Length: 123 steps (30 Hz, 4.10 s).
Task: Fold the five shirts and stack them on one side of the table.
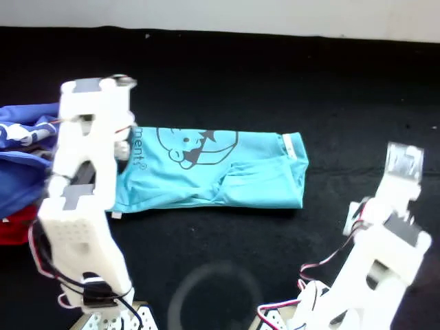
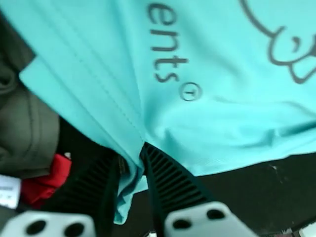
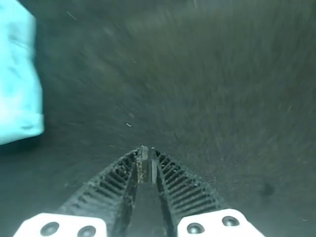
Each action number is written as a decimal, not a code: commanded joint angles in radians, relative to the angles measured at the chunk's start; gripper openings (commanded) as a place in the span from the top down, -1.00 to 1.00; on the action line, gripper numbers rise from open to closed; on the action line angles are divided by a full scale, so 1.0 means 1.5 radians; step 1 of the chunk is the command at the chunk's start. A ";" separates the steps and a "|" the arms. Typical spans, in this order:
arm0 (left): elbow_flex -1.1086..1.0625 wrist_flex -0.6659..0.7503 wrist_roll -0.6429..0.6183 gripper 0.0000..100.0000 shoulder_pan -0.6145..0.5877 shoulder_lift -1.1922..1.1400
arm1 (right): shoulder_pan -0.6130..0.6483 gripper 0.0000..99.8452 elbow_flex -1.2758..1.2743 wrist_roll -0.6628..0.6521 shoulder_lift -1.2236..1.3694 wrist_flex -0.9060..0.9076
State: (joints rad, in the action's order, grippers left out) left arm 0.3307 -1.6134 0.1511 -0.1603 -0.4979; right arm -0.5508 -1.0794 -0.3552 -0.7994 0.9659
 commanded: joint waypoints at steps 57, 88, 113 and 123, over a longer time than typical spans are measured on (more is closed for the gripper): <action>0.840 -0.103 -0.035 0.98 0.437 -0.329 | -0.054 0.99 -0.306 -0.003 -0.046 -0.253; 0.760 -0.111 -0.035 0.98 0.599 -0.263 | -0.061 0.99 -0.300 -0.003 -0.047 -0.253; 0.580 -0.111 -0.086 0.98 0.684 -0.278 | -0.054 0.99 -0.305 -0.005 -0.047 -0.255; 0.503 -0.113 -0.087 0.98 0.598 -0.197 | -0.054 0.99 -0.305 -0.005 -0.047 -0.255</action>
State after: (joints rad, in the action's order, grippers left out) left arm 1.1055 -1.7699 0.0299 0.8063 -0.8876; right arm -0.6306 -1.5275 -0.3552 -0.8669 0.6007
